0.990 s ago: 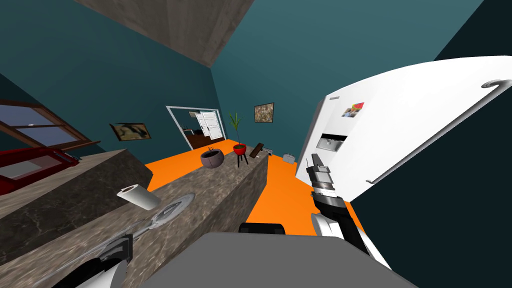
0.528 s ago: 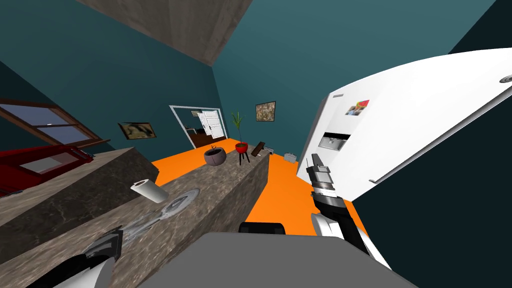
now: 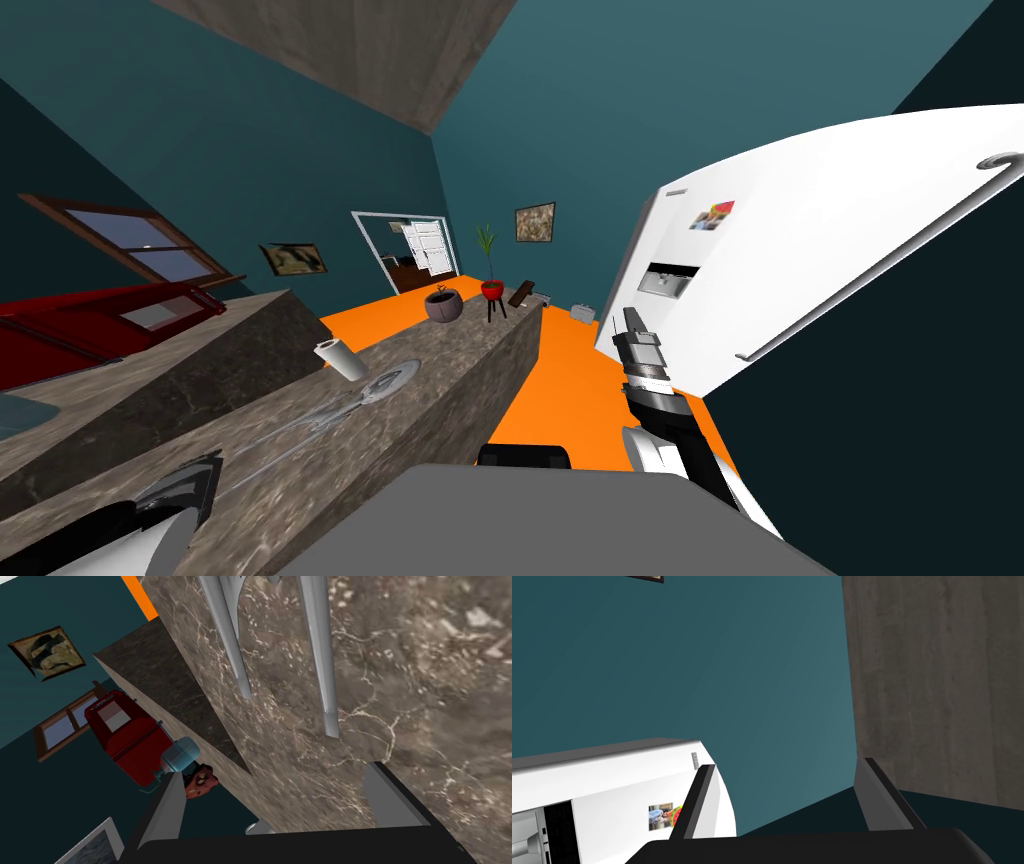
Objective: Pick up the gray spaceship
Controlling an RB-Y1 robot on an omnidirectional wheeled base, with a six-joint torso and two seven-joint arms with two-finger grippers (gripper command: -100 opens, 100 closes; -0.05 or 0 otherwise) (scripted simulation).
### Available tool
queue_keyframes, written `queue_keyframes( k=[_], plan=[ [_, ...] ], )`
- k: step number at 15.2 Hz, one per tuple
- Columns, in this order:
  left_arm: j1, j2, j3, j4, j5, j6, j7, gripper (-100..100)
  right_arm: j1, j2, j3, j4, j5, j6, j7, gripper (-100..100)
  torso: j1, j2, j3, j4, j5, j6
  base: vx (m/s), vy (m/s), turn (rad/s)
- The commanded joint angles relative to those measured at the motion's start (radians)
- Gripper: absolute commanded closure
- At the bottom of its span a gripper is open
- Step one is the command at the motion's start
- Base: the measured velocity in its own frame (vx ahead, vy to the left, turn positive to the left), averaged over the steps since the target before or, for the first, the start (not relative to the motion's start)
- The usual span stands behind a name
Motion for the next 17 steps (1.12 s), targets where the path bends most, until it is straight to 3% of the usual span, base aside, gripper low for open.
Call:
queue_keyframes(
  k=[1, 7, 10, 17],
  plan=[
    [-0.001, 0.019, 0.011, -0.008, 0.012, 0.043, -0.007, -100, 0.0, 0.0, 0.0, 0.0, 0.0, 0.0, 0.0, 0, 0.0, 0.0, 0.0, 0.0, 0.0, 0.0, -0.107, 0.05, 0.013],
    [-0.002, 0.031, 0.029, -0.024, 0.045, 0.125, 0.006, -100, 0.0, 0.0, 0.0, 0.0, 0.0, 0.0, 0.0, 0, 0.0, -0.002, -0.001, -0.001, 0.0, 0.0, -0.094, 0.051, -0.049],
    [-0.001, -0.018, 0.021, -0.043, 0.07, 0.128, 0.057, -100, 0.0, 0.0, 0.0, 0.0, 0.0, 0.0, 0.0, 0, 0.002, -0.006, -0.003, -0.001, 0.001, 0.001, -0.027, 0.088, -0.283],
    [0.004, -0.104, -0.003, -0.062, 0.102, 0.108, 0.131, -100, 0.0, 0.0, 0.0, 0.0, 0.0, 0.0, 0.0, 0, -0.001, -0.012, -0.007, -0.003, 0.0, 0.001, 0.022, 0.053, -0.166]
  ],
)
